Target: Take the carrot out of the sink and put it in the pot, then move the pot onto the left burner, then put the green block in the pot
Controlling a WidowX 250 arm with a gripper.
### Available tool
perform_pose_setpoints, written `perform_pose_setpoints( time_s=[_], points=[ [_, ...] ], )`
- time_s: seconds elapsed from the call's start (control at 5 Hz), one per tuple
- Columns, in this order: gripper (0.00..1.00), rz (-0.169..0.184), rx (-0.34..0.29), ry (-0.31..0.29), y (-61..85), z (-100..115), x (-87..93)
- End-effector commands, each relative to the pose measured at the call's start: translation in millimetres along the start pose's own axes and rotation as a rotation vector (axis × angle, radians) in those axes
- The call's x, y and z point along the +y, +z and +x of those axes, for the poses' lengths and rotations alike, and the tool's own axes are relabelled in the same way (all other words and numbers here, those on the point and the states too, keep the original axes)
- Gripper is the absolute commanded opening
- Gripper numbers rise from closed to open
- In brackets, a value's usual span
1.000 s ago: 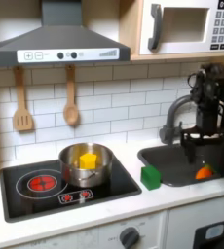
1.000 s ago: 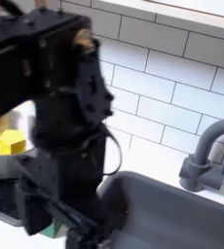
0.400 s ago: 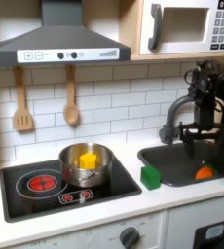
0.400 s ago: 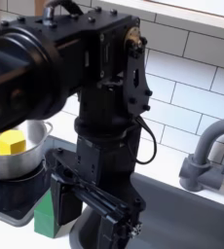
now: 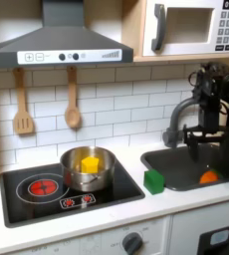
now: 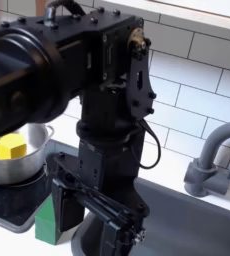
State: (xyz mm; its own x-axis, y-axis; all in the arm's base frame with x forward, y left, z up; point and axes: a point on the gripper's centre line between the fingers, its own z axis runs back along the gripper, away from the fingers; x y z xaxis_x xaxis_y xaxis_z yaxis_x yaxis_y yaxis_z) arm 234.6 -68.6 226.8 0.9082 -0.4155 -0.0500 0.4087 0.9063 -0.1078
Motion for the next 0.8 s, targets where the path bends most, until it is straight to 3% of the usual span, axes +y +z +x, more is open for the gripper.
perform_pose_setpoints(
  time_s=[0.0, 0.2, 0.4, 0.6],
  points=[
    [1.0, 0.001, -0.014, -0.082, -5.2, 27.6, 4.2],
    [1.0, -0.008, -0.003, -0.139, -16.2, 41.3, 1.4],
    [1.0, -0.025, 0.023, -0.218, -33.1, 55.2, -17.7],
    [1.0, -0.027, 0.023, -0.242, -41.3, 70.4, -26.4]
  ],
)
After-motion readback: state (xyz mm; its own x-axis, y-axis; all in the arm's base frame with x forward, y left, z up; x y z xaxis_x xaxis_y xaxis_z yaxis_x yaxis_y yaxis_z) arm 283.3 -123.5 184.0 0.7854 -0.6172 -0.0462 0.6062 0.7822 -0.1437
